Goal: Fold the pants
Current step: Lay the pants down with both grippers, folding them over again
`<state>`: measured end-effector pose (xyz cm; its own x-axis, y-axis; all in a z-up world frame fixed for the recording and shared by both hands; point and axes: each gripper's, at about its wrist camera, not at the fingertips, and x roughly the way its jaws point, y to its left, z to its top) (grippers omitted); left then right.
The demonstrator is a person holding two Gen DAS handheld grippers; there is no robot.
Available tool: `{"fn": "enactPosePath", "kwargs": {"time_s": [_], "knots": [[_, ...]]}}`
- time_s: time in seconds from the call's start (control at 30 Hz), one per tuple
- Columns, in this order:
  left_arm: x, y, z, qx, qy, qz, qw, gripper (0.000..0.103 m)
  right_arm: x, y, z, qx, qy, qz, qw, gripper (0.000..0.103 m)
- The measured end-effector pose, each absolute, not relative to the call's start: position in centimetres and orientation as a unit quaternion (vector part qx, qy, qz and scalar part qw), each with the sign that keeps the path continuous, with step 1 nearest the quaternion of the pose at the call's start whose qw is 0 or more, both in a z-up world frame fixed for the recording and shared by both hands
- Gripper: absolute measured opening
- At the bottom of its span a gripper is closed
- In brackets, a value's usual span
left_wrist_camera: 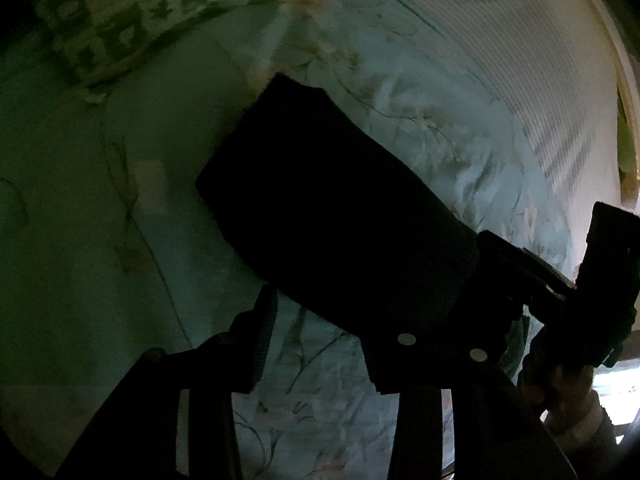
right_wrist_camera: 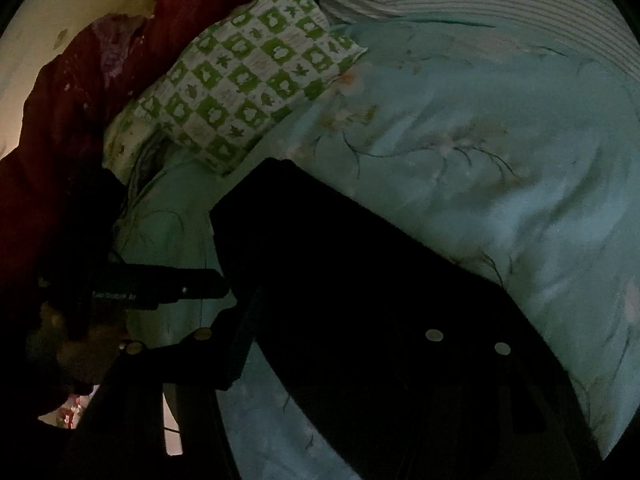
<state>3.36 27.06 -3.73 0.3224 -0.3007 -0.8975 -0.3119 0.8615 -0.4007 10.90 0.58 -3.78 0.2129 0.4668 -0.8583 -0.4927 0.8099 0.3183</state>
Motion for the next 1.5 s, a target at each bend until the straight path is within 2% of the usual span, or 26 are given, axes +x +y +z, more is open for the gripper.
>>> {"fn": "enactPosePath", "kwargs": {"time_s": [0.13,0.77,1.1,1.5], "knots": [[3.2,27.8,-4.1,-0.274,0.581,0.013,0.767,0.045,12.0,1.9,-4.0,-0.022,0.549,0.316,0.774,0.059],[4.3,29.3,-7.4,-0.345,0.583,0.012,0.735,0.051,16.4,6.5,-6.6,-0.063,0.571,0.346,0.742,0.059],[5.3,30.7,-9.6,-0.394,0.571,0.025,0.72,0.051,19.7,9.5,-9.2,-0.108,0.591,0.363,0.712,0.059],[6.1,30.1,-9.9,-0.397,0.559,0.035,0.727,0.048,21.5,12.2,-11.8,-0.093,0.616,0.392,0.677,0.059]]}}
